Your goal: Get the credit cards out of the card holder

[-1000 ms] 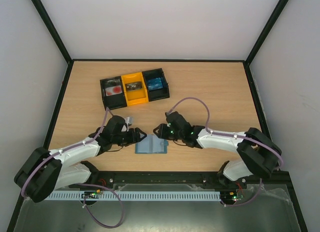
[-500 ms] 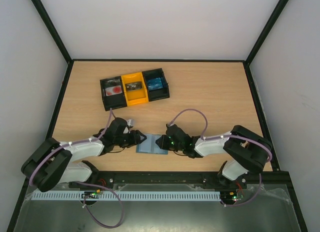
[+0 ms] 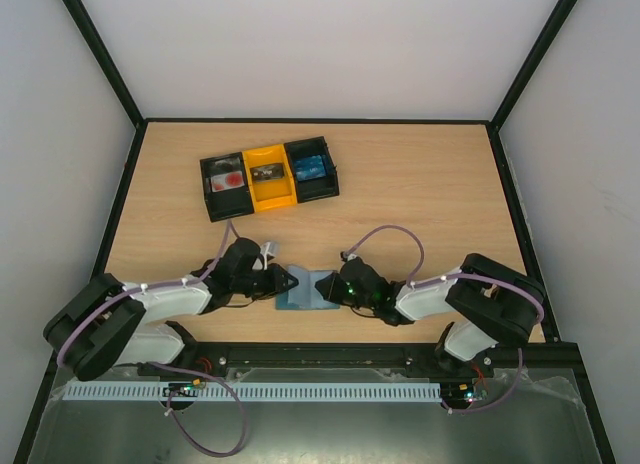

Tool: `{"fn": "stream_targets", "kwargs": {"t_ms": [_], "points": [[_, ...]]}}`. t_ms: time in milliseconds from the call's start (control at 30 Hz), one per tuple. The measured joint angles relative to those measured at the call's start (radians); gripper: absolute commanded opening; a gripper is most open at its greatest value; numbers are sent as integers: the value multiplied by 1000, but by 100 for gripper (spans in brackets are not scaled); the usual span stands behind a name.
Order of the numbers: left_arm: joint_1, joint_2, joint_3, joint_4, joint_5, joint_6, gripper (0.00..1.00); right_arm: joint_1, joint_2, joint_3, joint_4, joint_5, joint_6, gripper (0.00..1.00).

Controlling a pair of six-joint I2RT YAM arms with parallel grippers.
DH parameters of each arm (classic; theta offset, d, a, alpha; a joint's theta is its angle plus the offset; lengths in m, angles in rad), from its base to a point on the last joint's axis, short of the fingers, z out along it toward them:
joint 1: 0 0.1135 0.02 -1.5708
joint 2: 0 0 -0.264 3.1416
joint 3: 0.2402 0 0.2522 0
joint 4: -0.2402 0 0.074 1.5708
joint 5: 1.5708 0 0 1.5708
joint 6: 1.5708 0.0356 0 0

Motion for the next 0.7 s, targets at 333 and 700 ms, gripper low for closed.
{"fn": "stream_targets", "kwargs": {"t_ms": [333,700], "points": [[-8,-60,-16,22,13,-29,19,8,34,-36,117,6,39,10],[-18,-51,-16,113,39,-26,3,12,55,-53,176,7,55,8]]}}
